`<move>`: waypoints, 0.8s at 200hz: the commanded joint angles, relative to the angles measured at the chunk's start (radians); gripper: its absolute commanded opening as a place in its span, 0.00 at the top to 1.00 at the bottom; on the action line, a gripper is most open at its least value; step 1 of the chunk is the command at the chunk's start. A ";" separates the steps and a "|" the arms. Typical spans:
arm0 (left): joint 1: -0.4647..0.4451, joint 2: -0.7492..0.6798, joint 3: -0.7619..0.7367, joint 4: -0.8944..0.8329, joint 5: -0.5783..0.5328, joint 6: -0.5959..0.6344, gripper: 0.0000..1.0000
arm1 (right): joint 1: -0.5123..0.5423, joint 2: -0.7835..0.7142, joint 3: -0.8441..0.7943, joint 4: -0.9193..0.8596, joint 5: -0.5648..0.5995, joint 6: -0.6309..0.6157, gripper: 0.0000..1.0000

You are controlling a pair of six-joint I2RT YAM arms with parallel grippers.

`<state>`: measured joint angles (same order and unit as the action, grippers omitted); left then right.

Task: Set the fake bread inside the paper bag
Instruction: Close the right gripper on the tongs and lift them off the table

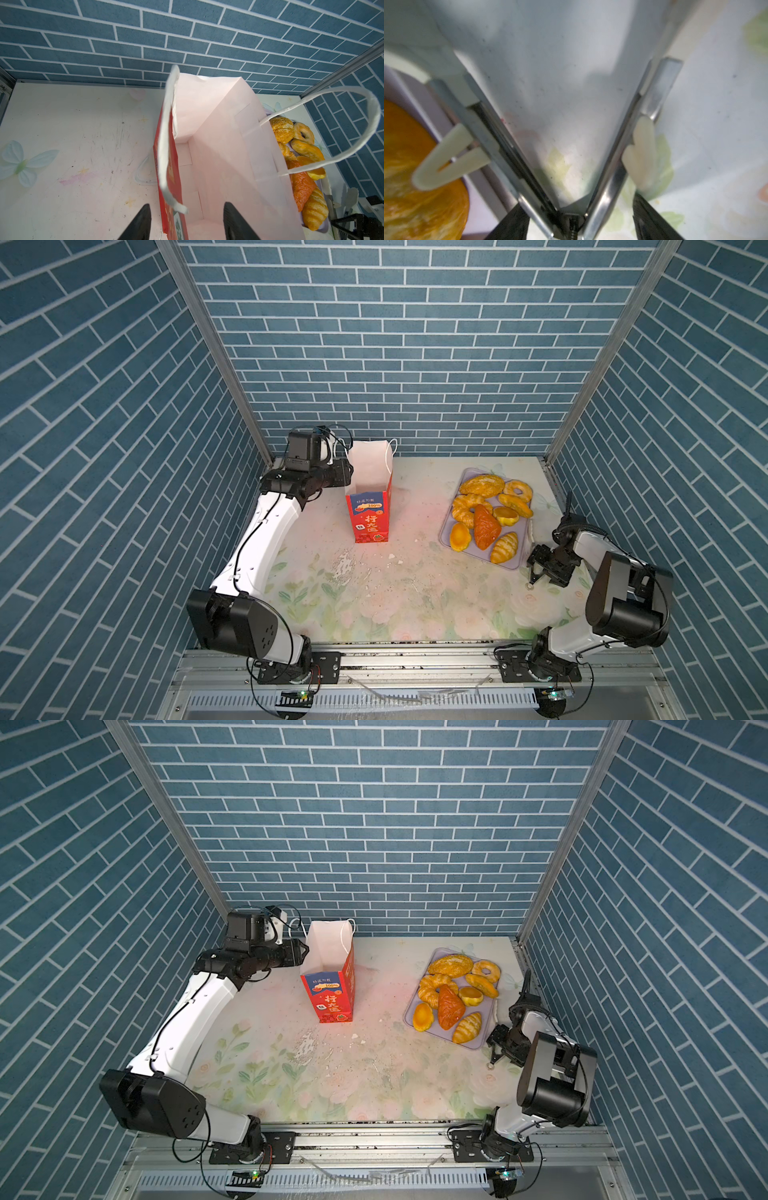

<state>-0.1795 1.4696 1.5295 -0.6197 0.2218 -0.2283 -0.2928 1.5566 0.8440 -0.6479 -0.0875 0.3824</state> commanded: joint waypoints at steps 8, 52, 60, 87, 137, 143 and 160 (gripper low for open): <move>0.012 -0.010 -0.008 0.024 -0.001 0.000 0.43 | 0.021 0.076 0.042 -0.015 0.031 -0.045 0.29; 0.023 -0.015 -0.012 0.031 0.001 0.001 0.43 | 0.033 0.177 0.110 -0.027 0.006 -0.130 0.40; 0.025 -0.018 -0.014 0.029 0.001 0.001 0.43 | 0.035 0.187 0.121 -0.034 0.006 -0.144 0.42; 0.032 -0.025 -0.026 0.032 0.002 0.001 0.43 | 0.059 0.199 0.147 -0.055 -0.044 -0.194 0.46; 0.034 -0.026 -0.029 0.041 0.010 -0.002 0.43 | 0.130 0.238 0.192 -0.081 -0.110 -0.274 0.51; 0.034 -0.028 -0.031 0.039 0.010 -0.002 0.43 | 0.137 0.243 0.194 -0.082 -0.121 -0.281 0.51; 0.034 -0.035 -0.034 0.038 0.007 -0.002 0.43 | 0.153 0.247 0.202 -0.087 -0.126 -0.305 0.52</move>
<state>-0.1509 1.4681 1.5082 -0.5915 0.2256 -0.2291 -0.1810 1.7481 1.0542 -0.7341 -0.0929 0.1970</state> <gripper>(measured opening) 0.574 0.488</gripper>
